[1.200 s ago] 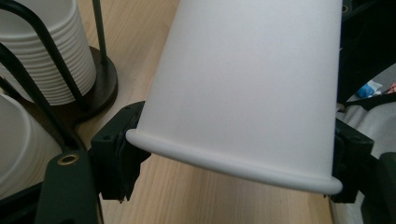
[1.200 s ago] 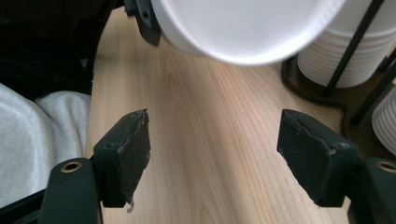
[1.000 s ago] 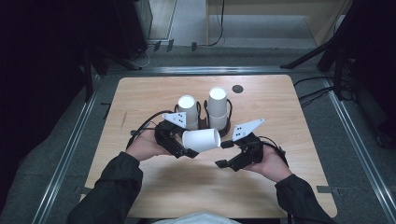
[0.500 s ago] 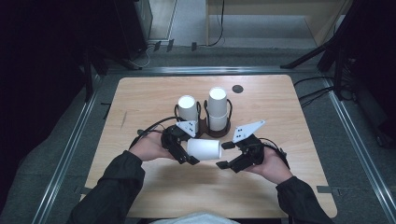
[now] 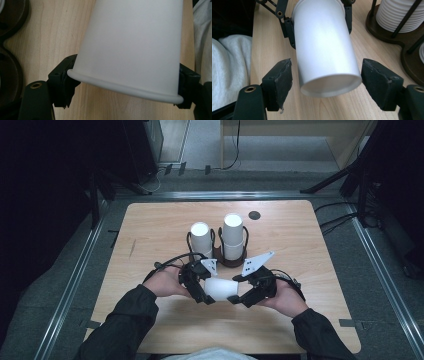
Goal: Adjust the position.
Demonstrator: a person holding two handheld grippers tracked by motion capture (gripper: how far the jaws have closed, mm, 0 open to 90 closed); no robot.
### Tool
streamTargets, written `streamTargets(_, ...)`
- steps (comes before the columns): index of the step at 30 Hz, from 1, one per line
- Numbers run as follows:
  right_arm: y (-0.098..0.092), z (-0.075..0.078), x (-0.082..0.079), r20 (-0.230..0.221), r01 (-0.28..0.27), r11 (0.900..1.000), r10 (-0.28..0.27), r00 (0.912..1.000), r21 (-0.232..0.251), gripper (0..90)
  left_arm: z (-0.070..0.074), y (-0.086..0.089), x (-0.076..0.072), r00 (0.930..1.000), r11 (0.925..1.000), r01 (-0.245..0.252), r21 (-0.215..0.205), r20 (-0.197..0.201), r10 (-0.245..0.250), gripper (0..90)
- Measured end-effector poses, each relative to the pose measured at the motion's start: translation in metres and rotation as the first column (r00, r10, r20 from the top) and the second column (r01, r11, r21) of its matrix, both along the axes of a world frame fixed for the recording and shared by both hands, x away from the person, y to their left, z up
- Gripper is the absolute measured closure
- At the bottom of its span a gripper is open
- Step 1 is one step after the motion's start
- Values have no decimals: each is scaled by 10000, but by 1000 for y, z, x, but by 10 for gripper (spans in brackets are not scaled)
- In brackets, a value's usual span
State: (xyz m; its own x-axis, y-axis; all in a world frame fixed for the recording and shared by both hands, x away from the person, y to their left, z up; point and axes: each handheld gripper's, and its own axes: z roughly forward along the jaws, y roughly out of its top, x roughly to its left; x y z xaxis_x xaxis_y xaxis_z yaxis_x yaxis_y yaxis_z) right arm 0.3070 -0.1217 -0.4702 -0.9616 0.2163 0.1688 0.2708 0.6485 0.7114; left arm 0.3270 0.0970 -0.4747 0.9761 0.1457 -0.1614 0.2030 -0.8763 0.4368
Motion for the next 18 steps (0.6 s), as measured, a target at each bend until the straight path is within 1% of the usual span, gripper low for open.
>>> streamTargets(3,3,-1,0,11,-74,9999,74,10000,-85,260,-1,-2,-1,10000,9999,45,123,-3,-45,217)
streamTargets(7,11,-7,0,2,-297,9990,297,9996,-333,261,-2,-7,-3,9999,9995,78,294,-91,-76,216)
streamTargets(10,17,-11,-1,14,-412,9977,413,9991,-543,261,-3,-8,-4,9999,9996,76,258,-113,-73,214)
streamTargets(12,20,-13,-2,1,-461,9972,462,9989,-594,262,-4,-9,-4,9999,9996,56,274,-157,-52,214)
streamTargets(13,20,-13,-2,1,-461,9972,462,9989,-594,262,-4,-9,-4,9999,9996,46,293,-119,-43,214)
streamTargets(15,23,-14,-2,147,-504,9962,516,9986,-714,302,-4,-10,-5,9998,9994,143,318,-122,-140,213)
streamTargets(18,22,-13,-3,248,-553,9955,573,9980,-764,311,-4,-9,-5,9998,9993,171,319,-67,-169,213)
